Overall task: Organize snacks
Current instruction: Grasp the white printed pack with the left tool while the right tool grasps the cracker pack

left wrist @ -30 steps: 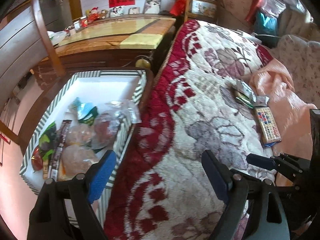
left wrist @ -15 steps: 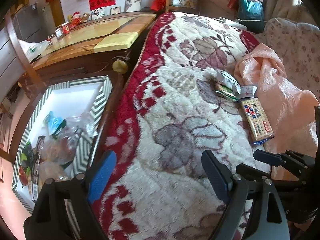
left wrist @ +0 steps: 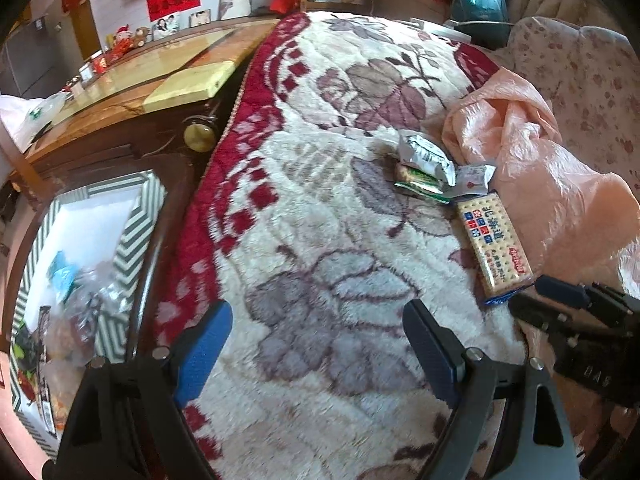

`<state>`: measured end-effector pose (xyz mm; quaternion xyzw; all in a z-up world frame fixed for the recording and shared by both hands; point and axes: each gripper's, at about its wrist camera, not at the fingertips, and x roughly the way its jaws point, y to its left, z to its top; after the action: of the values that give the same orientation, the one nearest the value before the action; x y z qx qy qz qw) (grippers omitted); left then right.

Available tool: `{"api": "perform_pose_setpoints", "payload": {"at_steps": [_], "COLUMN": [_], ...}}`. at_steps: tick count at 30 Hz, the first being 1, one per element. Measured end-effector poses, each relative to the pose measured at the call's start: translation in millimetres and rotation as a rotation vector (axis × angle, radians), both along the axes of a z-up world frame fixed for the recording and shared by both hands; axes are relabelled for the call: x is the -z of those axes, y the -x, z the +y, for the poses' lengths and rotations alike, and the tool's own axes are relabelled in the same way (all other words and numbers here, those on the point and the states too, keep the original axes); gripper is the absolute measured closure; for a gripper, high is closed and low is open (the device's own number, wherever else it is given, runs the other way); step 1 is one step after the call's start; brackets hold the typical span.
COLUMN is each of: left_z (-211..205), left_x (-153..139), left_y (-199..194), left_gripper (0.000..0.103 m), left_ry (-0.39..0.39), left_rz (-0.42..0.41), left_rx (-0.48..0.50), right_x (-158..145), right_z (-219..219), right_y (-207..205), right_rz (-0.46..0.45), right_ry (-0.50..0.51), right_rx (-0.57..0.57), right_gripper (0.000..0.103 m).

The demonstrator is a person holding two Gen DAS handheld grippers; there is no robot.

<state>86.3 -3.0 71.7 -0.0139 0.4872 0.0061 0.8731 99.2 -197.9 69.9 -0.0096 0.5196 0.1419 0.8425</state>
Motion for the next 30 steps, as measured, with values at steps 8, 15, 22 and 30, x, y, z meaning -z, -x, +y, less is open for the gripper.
{"api": "perform_pose_setpoints", "payload": {"at_steps": [8, 15, 22, 30], "left_z": [-9, -12, -26, -62], "left_x": [2, 0, -8, -2], "left_y": [-21, -39, -83, -135], "left_gripper": [0.014, 0.014, 0.014, 0.014], "left_ry": [0.008, 0.006, 0.013, 0.019], "left_rz": [0.009, 0.014, 0.011, 0.031], "left_rx": [0.03, 0.054, 0.1, 0.172], "right_x": [3, 27, 47, 48], "right_z": [-9, 14, 13, 2], "right_y": [-38, -67, -75, -70], "right_rz": [-0.003, 0.045, 0.05, 0.034], "right_ry": [0.075, 0.156, 0.154, 0.074], "right_rx": [0.062, 0.027, -0.005, -0.02], "right_gripper": [0.041, 0.038, 0.038, 0.044]}}
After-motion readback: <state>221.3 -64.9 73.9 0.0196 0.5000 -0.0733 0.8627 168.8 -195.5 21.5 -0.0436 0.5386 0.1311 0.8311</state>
